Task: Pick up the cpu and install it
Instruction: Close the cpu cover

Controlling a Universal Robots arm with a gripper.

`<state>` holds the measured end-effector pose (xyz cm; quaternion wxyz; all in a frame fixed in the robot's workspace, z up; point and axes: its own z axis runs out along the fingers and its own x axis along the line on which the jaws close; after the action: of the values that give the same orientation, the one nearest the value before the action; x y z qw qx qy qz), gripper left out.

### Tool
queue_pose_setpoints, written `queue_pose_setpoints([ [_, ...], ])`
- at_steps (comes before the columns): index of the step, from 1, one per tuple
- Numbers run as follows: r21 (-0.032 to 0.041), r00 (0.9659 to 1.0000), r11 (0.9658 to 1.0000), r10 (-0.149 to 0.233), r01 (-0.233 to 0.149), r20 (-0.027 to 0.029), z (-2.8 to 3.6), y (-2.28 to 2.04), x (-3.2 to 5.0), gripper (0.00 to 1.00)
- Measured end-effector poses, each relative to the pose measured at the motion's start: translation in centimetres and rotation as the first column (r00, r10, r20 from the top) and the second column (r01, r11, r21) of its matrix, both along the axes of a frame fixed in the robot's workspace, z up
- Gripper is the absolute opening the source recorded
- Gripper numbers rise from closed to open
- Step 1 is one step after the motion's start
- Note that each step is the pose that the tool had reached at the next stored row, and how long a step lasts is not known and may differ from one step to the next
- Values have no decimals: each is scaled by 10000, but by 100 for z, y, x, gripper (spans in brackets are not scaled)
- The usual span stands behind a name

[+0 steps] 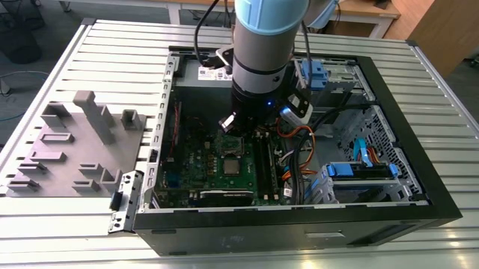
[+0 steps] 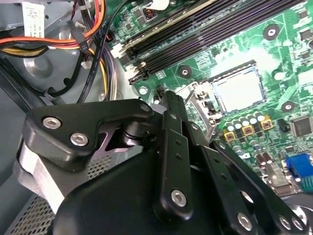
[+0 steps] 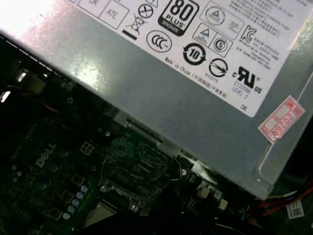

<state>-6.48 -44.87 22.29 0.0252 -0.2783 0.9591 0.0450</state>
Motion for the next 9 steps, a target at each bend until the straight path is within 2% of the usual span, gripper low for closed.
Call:
queue_pose_setpoints([
  [9,2,10000,10000,0,0,1,85,-71,0,11],
])
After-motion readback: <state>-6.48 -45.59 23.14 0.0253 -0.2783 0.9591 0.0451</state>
